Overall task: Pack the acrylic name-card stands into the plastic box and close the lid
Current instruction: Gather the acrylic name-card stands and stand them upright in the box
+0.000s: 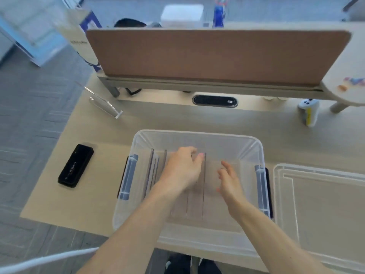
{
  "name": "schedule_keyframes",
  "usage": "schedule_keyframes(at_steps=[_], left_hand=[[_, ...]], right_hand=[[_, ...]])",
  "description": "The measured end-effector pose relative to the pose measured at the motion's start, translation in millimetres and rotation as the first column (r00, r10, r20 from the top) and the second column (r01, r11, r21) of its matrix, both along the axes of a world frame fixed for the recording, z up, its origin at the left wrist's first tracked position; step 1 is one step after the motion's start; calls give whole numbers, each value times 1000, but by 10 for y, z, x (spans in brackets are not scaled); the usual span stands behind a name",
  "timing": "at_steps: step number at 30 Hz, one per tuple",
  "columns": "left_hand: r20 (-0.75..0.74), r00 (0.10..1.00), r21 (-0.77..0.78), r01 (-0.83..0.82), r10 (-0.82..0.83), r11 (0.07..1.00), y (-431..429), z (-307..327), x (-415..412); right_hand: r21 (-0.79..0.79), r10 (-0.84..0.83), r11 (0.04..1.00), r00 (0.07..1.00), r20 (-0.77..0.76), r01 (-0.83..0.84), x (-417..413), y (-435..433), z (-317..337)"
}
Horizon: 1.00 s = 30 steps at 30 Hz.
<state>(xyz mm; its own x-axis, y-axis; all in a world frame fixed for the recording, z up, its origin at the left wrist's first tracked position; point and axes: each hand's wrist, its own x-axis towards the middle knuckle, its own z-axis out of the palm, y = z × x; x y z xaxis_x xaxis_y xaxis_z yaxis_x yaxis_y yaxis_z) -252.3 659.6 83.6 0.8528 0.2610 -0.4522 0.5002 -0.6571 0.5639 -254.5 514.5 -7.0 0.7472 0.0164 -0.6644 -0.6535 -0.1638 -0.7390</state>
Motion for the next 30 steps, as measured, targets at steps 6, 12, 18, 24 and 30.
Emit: schedule_keyframes(at_steps=[6,12,18,24,30], left_hand=[[386,883,-143,-229,267,963,663,872,201],[409,774,-222,-428,483,876,1524,1159,112],[280,712,-331,-557,643,761,2721,895,155],[132,679,-437,-614,722,657,3934,443,376],[35,705,-486,-607,708,629,4816,61,712]], right_hand=[[81,-100,994,895,434,72,342,194,968],[40,48,995,786,617,-92,545,929,1518],[-73,234,967,741,629,-244,691,1902,1525],[-172,354,934,755,552,-312,950,3128,1120],[-217,369,927,848,380,-306,1237,4119,638]])
